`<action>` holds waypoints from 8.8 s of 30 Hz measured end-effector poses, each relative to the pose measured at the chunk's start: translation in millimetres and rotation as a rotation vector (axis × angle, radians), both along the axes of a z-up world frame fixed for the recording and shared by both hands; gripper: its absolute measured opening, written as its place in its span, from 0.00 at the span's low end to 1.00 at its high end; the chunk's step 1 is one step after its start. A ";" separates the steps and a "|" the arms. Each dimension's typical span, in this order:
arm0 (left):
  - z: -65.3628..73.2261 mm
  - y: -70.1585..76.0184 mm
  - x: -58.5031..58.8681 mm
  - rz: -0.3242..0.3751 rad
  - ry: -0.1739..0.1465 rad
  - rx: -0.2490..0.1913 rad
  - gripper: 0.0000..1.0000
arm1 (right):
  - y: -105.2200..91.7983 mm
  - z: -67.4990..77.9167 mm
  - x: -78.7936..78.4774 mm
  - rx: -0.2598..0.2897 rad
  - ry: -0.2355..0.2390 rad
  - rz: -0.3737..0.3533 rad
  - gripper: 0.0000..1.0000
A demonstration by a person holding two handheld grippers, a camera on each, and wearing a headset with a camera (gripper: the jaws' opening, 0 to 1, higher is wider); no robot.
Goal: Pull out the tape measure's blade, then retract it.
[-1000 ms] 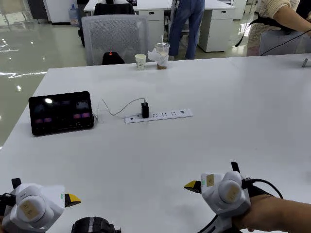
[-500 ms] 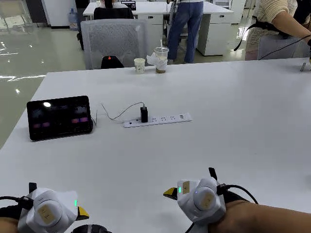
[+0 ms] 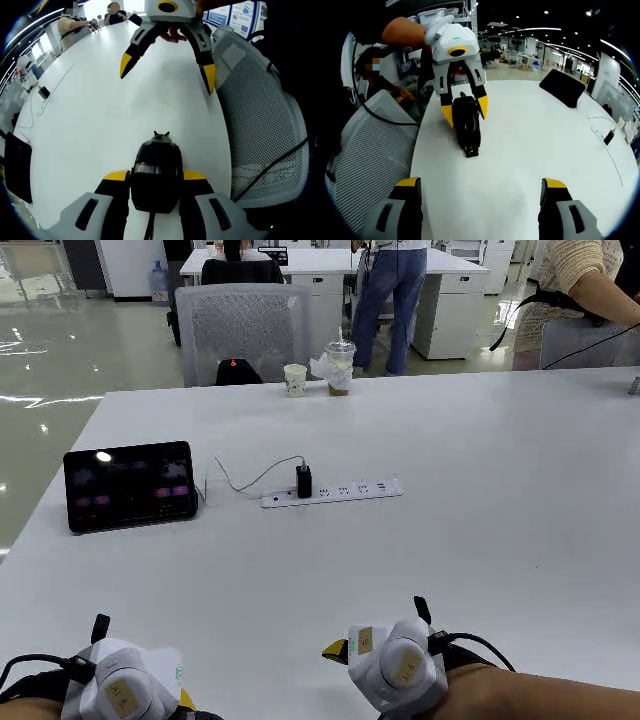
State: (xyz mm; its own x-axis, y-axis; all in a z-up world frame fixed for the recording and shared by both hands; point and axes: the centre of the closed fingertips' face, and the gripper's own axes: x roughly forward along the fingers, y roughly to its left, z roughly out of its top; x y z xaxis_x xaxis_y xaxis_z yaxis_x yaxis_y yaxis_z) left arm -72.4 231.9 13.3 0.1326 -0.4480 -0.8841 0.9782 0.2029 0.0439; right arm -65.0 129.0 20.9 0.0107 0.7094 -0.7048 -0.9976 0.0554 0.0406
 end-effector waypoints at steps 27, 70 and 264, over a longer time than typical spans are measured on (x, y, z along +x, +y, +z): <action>-0.9 1.1 1.5 0.080 -0.008 -0.023 0.32 | 48.0 -18.6 -3.1 0.017 -0.023 0.105 0.54; -2.3 0.9 1.3 0.091 0.003 -0.012 0.32 | 73.5 -35.6 -12.3 -0.022 -0.023 0.159 0.12; -2.4 3.2 2.1 0.075 -0.015 -0.018 0.31 | -14.4 -38.1 6.0 -0.147 0.006 0.132 0.11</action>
State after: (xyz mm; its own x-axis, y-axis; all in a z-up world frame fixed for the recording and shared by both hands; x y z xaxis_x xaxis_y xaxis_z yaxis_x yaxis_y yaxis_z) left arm -70.3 235.1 10.9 0.1801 -0.4523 -0.8735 0.9593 0.2769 0.0544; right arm -59.1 114.6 -17.2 -0.0798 0.5940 -0.8005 -0.9964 -0.0702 0.0473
